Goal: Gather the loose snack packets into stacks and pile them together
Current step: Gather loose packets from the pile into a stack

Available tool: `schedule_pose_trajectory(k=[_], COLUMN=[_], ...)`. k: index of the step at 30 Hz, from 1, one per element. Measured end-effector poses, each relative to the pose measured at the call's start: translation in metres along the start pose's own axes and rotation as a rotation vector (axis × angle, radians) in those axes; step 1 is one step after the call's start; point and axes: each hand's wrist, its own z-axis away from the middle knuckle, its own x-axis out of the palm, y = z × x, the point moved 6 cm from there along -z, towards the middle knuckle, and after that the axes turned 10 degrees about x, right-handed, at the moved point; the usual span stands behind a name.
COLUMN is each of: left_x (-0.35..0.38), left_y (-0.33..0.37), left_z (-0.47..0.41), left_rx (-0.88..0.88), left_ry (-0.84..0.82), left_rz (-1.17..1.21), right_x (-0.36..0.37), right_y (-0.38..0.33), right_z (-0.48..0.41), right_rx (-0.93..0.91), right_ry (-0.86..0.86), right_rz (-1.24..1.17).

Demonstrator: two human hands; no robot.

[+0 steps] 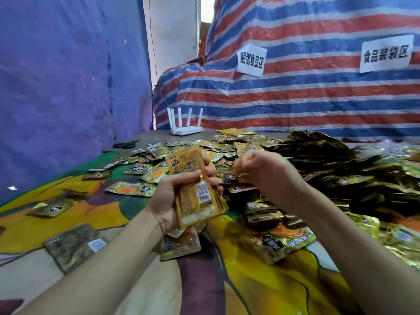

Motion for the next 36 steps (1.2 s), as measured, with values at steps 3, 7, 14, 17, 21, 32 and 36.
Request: schedule_pose_trajectory(k=[3, 7, 14, 17, 21, 32, 36], left_x=[0.0, 0.0, -0.027, -0.037, -0.042, -0.02, -0.013], left_y=[-0.005, -0.011, -0.009, -0.003, 0.006, 0.013, 0.013], left_z=[0.0, -0.001, -0.003, -0.005, -0.005, -0.009, -0.009], left_rx=[-0.016, -0.051, -0.067, 0.005, 0.099, 0.171, 0.186], left_ry=[0.035, 0.009, 0.315, 0.465, 0.536, 0.351, 0.292], left_rz=[-0.003, -0.017, -0.253, -0.193, -0.14, -0.304, -0.308], right_x=[0.004, 0.005, -0.001, -0.003, 0.013, 0.035, 0.037], right_y=[-0.006, -0.003, 0.014, 0.018, 0.031, 0.033, 0.038], right_z=[0.006, 0.004, -0.003, -0.001, -0.001, -0.002, -0.004], right_rx=[-0.005, -0.021, -0.019, -0.052, -0.017, -0.118, -0.078], right_ry=[-0.163, -0.17, 0.097, 0.222, 0.238, 0.25, 0.181], right_rz=[-0.376, -0.493, -0.02, 0.103, 0.221, 0.255, 0.145])
